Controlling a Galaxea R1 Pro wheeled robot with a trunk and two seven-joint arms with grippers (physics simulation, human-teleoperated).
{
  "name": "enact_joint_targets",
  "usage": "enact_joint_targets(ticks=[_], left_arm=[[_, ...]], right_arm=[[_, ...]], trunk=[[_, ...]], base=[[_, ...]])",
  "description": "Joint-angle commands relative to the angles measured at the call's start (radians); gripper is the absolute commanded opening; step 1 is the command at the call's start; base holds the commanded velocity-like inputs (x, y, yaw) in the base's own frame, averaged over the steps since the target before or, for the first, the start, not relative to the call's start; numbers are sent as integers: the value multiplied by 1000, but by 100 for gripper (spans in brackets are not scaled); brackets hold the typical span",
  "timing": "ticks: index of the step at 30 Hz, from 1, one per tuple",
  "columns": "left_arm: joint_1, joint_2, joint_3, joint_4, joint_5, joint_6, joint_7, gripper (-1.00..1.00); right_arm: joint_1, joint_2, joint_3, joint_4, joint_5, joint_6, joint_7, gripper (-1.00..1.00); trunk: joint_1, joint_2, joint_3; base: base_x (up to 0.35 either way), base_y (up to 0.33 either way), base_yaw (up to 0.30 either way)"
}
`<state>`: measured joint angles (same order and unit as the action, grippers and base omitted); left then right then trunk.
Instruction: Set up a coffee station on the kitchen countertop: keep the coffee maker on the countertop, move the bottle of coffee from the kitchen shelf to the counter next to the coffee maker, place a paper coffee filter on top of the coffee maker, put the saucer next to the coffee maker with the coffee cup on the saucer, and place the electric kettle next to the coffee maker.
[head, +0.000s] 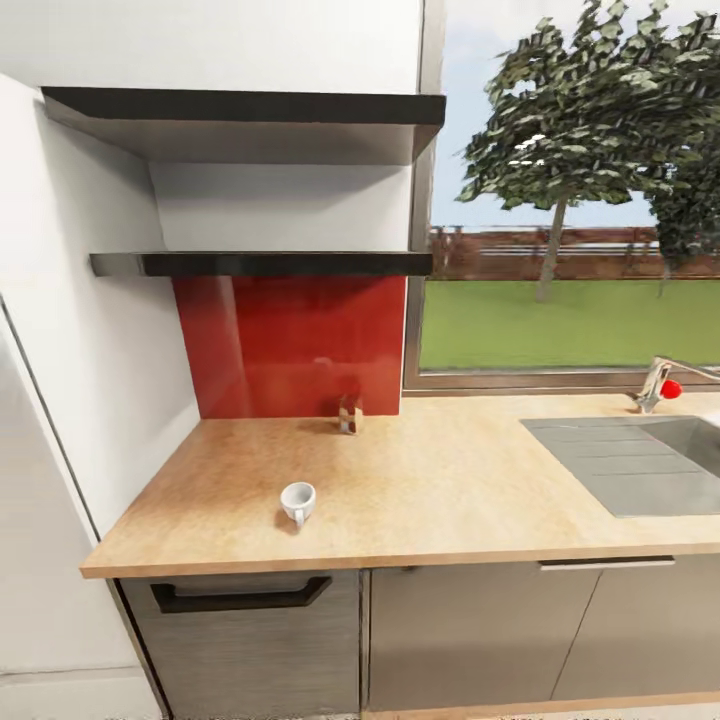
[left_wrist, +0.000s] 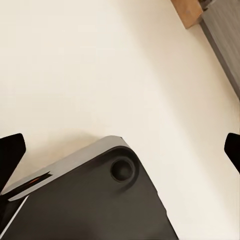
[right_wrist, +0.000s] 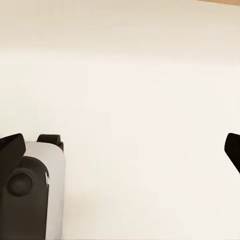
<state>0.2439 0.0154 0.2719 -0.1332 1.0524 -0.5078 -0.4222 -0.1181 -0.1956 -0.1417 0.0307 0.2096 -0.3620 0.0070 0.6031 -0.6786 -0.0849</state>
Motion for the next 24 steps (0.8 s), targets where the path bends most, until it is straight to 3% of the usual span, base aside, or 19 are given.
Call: enact_joint_targets(ticks=[1, 13, 16, 22, 23, 24], left_arm=[[0, 0, 0, 0, 11, 2, -9, 100], [0, -3, 0, 0, 6, 2, -9, 100], [0, -6, 0, 0, -22, 2, -8, 100], [0, -6, 0, 0, -35, 2, -8, 100], [0, -6, 0, 0, -45, 3, -9, 100], [0, -6, 0, 0, -78, 3, -8, 100]], right_arm=[[-2, 0, -9, 3, 8, -6, 1, 100], [-2, 1, -9, 3, 8, -6, 1, 100], [-2, 1, -9, 3, 8, -6, 1, 100], [-2, 1, -12, 3, 8, -8, 2, 100], [-2, 2, -13, 3, 9, -9, 2, 100], [-2, 5, -14, -1, 9, -8, 0, 100]], trunk=[[0, -1, -1], [0, -1, -1], [0, -1, -1], [0, -1, -1], [0, -1, -1], [0, -1, -1]], base=[[-94, 346, 0], [-99, 346, 0], [-99, 346, 0], [-57, 203, 0], [-1, 3, 0], [0, 0, 0]])
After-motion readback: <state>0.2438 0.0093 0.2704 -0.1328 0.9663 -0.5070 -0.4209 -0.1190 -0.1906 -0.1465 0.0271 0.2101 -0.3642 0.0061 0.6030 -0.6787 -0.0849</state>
